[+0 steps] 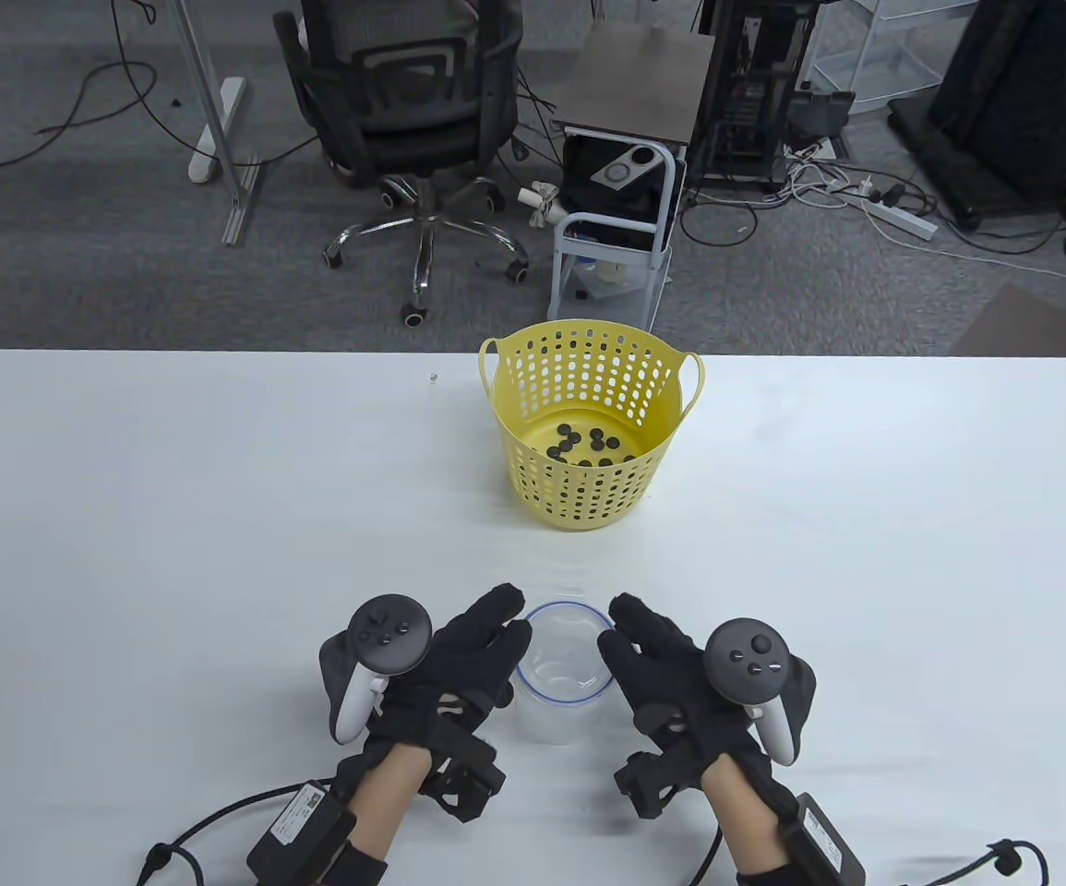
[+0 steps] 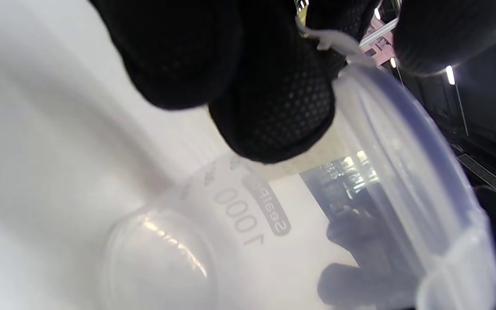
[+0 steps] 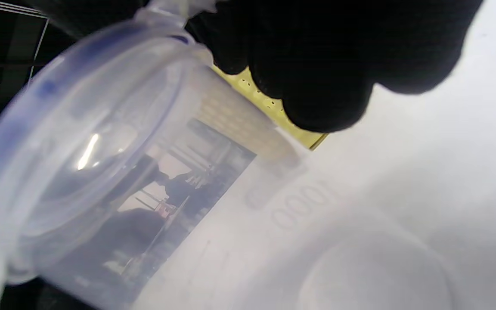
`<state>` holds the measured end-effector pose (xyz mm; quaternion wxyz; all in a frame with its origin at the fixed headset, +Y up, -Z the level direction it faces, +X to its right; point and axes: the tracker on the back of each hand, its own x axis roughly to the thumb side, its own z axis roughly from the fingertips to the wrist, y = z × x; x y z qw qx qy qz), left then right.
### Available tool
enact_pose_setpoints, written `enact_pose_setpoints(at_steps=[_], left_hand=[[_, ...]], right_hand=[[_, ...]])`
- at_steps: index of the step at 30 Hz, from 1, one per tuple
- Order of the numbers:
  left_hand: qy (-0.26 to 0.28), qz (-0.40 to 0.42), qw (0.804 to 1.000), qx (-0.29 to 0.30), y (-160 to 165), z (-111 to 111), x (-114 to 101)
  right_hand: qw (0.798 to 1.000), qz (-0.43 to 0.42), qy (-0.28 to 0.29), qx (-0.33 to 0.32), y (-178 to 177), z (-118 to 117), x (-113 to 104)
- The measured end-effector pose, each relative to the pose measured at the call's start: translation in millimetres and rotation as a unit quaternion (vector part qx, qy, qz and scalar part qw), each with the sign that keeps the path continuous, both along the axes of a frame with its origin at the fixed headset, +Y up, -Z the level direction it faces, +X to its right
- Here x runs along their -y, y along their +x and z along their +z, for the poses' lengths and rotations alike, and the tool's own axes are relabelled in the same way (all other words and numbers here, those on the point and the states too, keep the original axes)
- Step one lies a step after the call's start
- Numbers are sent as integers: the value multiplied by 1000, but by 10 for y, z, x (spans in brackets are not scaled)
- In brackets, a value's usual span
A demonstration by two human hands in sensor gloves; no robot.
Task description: Pour Go stones into a laundry basket
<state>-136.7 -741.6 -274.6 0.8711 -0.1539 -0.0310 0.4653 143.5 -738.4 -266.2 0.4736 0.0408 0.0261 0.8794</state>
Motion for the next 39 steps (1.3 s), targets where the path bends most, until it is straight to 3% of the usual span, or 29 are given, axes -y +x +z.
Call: enact_pose_setpoints(at_steps=[17,25,30,32,35,39], left_hand=[[7,-11,998,57,101,44,-2],[25,-17,997,73,164,62,189],[-94,106,978,150,224,16,416],[-137,146,970,140,231,21,452],[-143,143,967,156,233,1,470],[-121,129,973,151,219,-15,476]], right_hand=[[999,2,-13,-35,-79,44,-9],[996,-50,-57,-54,-91,2,223],[977,-132,-119,-118,-135,-13,371],[968,-153,-148,-132,-134,-15,415],[958,-176,-170,-151,-135,-19,432],[973,-131,-135,-137,-117,-30,400]])
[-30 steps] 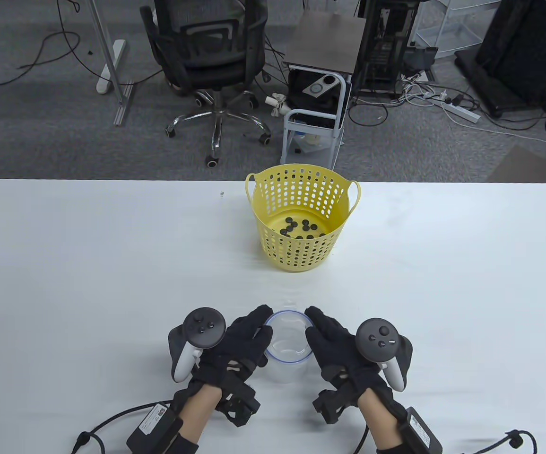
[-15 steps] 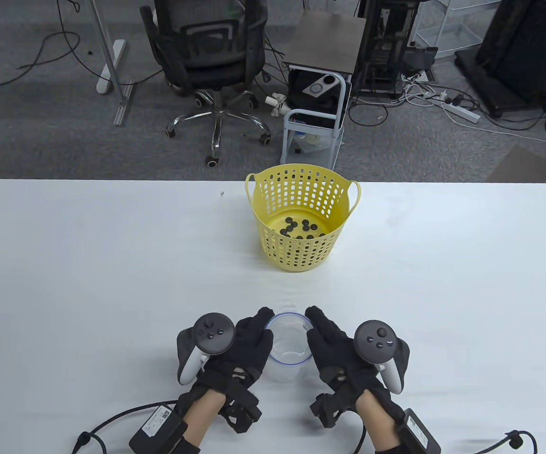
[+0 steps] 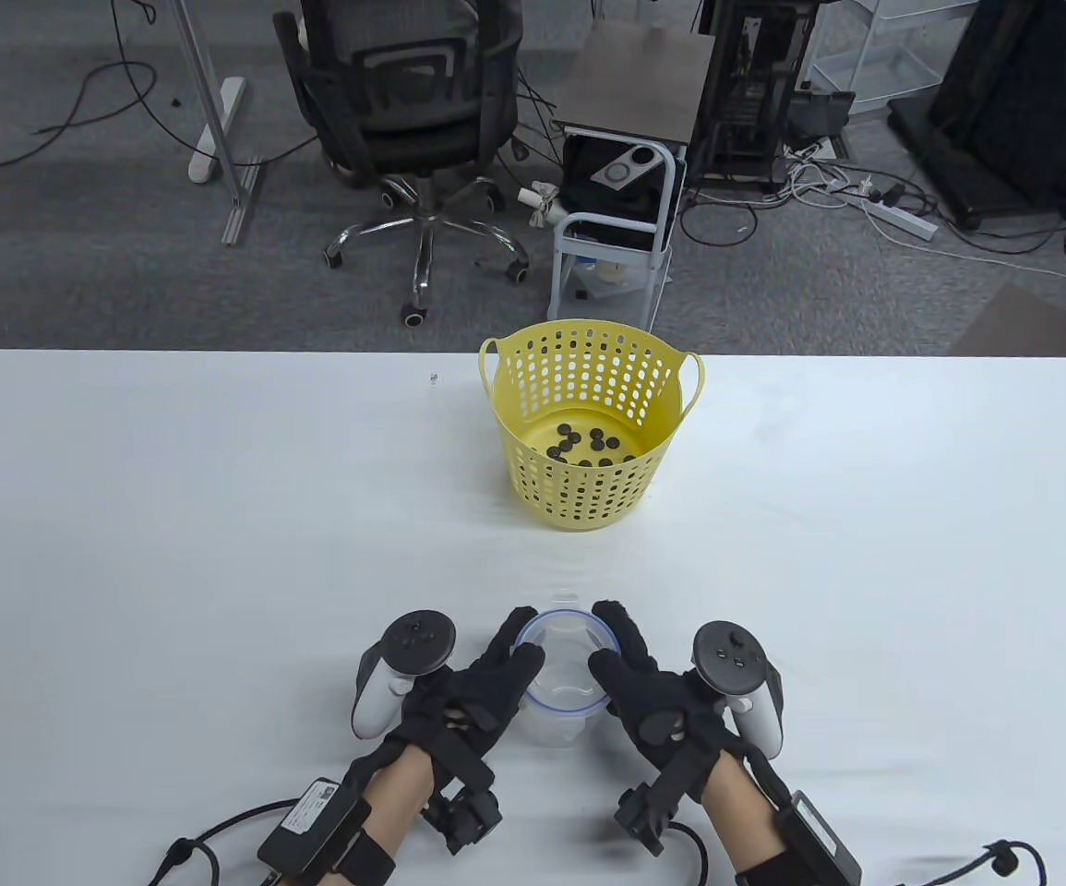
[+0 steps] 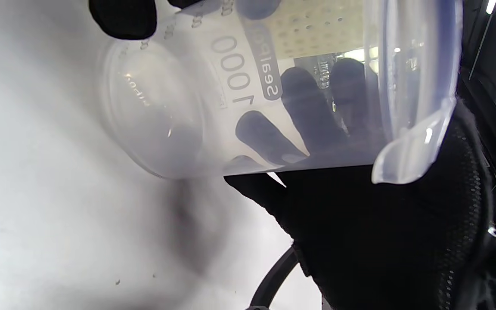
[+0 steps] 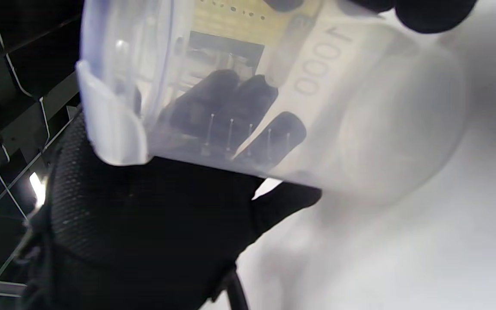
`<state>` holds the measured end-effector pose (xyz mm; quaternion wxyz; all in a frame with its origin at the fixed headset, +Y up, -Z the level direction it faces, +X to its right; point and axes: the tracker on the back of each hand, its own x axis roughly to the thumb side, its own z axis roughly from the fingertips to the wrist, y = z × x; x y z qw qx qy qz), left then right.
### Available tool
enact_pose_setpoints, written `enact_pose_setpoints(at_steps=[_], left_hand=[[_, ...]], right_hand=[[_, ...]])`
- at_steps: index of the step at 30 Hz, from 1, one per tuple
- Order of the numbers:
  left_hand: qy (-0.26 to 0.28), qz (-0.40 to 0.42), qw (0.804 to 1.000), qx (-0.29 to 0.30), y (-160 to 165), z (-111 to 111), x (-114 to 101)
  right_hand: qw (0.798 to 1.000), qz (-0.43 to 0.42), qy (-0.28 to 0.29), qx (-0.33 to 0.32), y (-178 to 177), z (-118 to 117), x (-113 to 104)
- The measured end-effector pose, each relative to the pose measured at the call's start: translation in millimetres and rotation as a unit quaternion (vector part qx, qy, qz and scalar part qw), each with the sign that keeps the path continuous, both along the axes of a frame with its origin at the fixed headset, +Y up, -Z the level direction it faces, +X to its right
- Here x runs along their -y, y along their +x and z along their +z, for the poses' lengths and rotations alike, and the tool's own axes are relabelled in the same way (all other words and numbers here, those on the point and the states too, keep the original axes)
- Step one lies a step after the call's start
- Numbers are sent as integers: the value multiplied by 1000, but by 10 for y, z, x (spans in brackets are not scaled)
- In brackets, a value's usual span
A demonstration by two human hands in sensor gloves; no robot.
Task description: Pour Go stones into a laundry basket
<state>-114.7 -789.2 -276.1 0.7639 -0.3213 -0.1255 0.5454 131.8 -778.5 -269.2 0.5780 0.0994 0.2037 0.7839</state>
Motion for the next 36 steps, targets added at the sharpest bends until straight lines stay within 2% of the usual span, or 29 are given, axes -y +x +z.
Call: enact_pose_setpoints(at_steps=[3,5,7,10,14,20,23,29,36], left_hand=[[17,-3,1000,0,-37,-22,-9],[29,-12,999,-26,-84,-30,-72],[69,-22,996,-54,-129,-32,-152],[123,-50,988,-74,-152,12,-318],[171,-95,979,-61,-32,121,-445],[180,-131,974,-39,118,200,-438],[177,-133,974,-38,115,183,-416],[154,-111,980,-61,19,116,-385],[168,-114,974,-101,-61,72,-391]], right_hand=[[1000,1,8,19,17,-6,-40],[998,21,42,36,48,-29,-102],[995,43,78,52,96,-55,-177],[986,43,116,111,168,-97,-300],[983,74,116,119,147,-179,-353],[980,110,107,127,78,-243,-301],[982,97,102,124,94,-241,-294],[983,88,107,123,151,-202,-330],[985,83,108,105,220,-160,-334]])
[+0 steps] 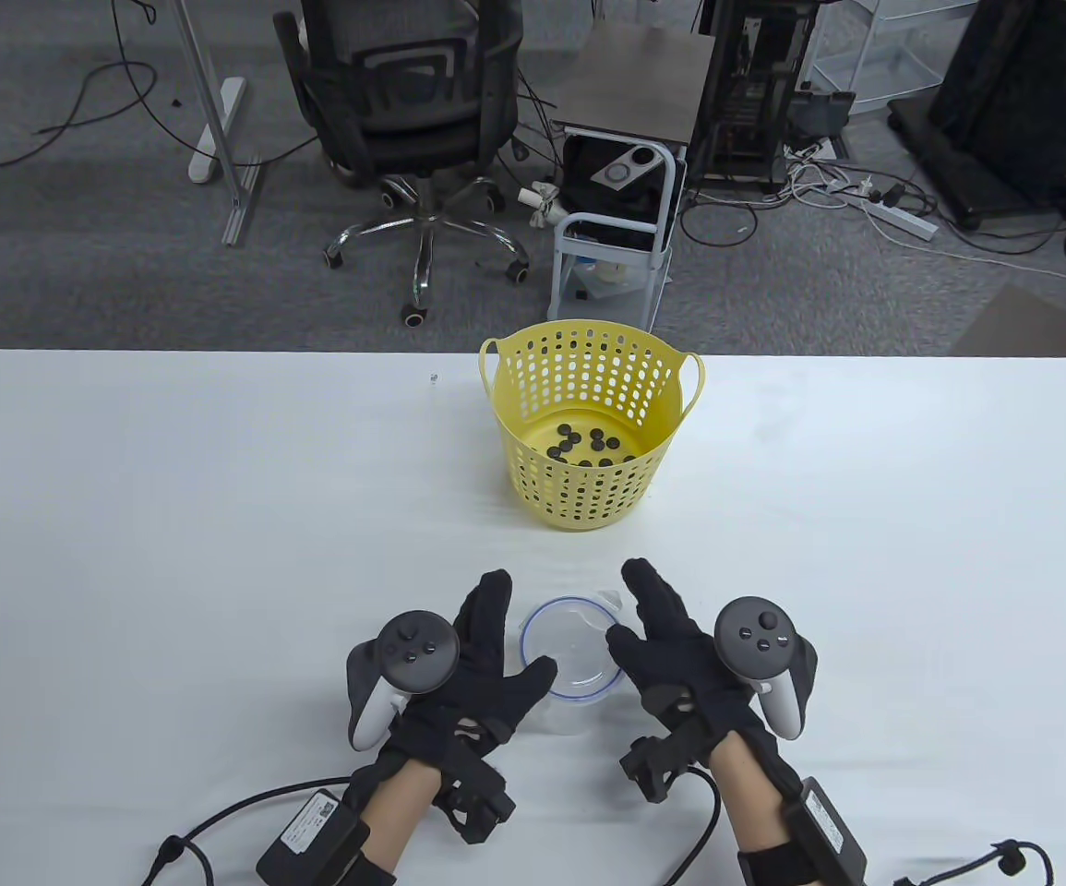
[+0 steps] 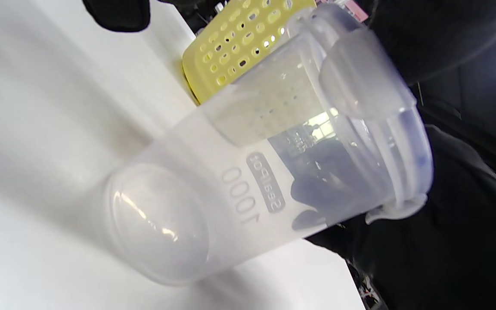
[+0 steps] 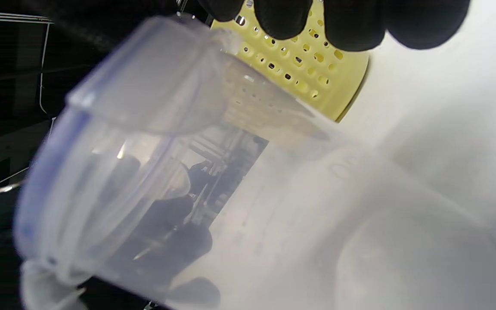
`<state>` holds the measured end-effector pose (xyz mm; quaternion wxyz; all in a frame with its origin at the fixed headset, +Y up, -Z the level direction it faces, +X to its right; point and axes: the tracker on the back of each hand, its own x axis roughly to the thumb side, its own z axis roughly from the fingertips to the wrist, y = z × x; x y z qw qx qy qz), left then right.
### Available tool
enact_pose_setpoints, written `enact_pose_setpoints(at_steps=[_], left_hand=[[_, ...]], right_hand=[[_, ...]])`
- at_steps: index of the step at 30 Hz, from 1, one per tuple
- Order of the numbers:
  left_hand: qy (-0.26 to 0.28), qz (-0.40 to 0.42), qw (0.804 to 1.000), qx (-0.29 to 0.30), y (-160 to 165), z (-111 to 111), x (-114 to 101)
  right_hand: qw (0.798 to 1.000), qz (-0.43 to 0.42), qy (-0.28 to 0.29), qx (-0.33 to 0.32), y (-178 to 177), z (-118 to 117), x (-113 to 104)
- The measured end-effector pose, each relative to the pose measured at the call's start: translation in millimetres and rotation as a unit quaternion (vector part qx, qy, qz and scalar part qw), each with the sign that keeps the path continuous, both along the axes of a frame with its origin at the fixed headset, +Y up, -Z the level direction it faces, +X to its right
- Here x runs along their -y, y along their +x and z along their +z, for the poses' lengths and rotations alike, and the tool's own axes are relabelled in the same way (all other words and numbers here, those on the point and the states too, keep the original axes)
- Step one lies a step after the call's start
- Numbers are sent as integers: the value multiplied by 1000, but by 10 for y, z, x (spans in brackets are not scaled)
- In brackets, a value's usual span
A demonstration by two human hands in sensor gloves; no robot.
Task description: Pour Go stones into a laundry basket
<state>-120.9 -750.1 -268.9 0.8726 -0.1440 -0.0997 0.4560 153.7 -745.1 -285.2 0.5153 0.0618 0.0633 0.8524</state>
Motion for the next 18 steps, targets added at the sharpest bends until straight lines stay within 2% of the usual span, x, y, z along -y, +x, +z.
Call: enact_pose_setpoints(at_steps=[10,16,18], left_hand=[[54,-3,994,-92,-124,-96,50],[67,6,993,-99,-142,-92,24],[64,25,993,-92,-135,-67,4]], right_hand=[[999,28,8,-39,-65,74,-6],[998,30,19,-55,-138,119,-7],[998,29,41,-30,-101,108,-3]])
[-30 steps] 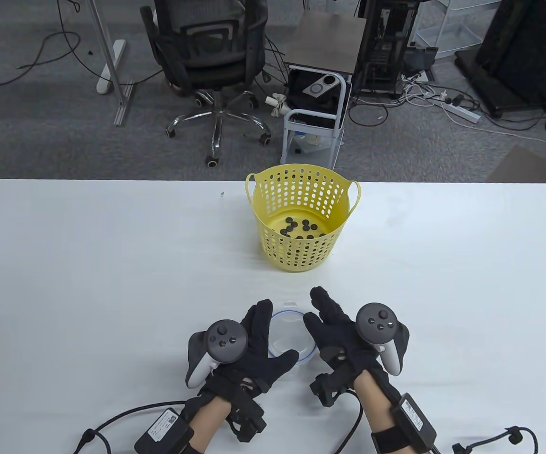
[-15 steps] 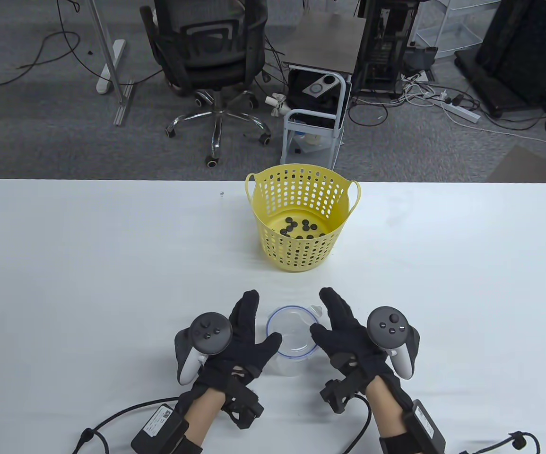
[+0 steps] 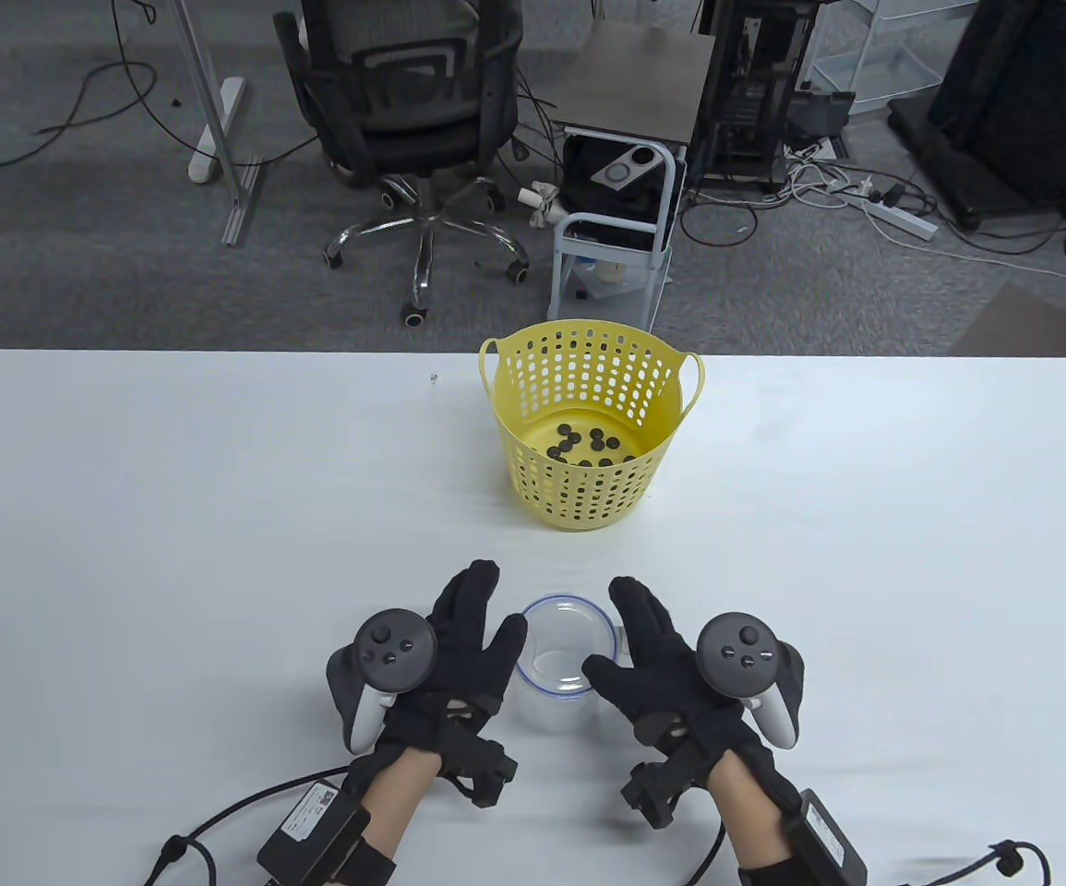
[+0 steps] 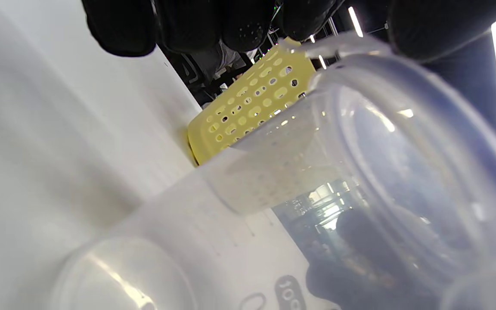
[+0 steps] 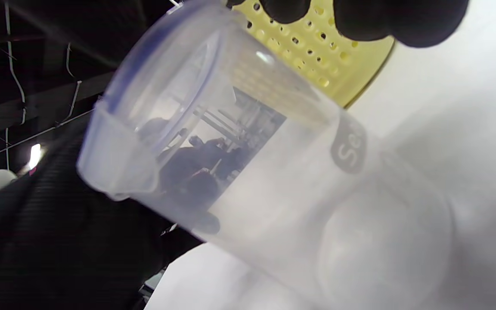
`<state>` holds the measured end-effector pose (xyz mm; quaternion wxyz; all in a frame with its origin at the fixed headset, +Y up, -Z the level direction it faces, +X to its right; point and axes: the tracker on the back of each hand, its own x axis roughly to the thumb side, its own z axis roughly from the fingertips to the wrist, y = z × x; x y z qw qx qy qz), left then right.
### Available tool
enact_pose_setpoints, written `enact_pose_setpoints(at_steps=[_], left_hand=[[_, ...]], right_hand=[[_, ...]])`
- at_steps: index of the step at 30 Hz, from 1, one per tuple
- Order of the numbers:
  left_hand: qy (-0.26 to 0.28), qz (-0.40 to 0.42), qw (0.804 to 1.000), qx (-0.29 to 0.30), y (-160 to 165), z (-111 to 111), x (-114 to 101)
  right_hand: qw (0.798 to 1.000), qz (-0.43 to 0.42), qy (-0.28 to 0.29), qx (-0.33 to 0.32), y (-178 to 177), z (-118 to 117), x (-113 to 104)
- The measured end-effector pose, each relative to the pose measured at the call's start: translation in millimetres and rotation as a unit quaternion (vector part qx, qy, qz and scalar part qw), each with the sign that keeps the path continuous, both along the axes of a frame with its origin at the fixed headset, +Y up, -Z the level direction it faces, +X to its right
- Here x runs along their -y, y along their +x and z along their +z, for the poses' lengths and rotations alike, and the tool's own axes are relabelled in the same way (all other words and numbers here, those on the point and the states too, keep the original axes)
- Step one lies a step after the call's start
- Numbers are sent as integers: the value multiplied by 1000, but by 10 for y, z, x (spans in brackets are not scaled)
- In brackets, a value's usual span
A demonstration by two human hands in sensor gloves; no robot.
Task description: Pour Go stones into a laundry basket
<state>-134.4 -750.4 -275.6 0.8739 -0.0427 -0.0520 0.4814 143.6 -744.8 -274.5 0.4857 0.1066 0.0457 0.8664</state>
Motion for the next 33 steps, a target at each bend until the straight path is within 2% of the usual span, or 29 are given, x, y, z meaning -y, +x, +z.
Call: enact_pose_setpoints(at_steps=[3,9,15,19,23,26,30,33], left_hand=[[-18,4,1000,20,40,33,15],[-89,14,994,61,131,58,145],[-99,10,992,76,147,25,235],[-118,37,988,95,157,-1,294],[-180,44,973,135,173,-38,306],[-227,97,954,171,174,-55,363],[-200,72,965,152,174,-56,373],[-201,85,960,175,160,-82,392]], right_hand=[[999,-36,-22,14,32,-42,45],[998,-28,-60,4,-20,-78,199],[995,-54,-79,-20,-76,-77,274],[993,-70,-90,-36,-94,-90,314],[991,-71,-109,-41,-153,-72,334],[987,-85,-128,-53,-148,-72,344],[980,-105,-153,-69,-153,-25,382],[988,-76,-122,-50,-152,-15,358]])
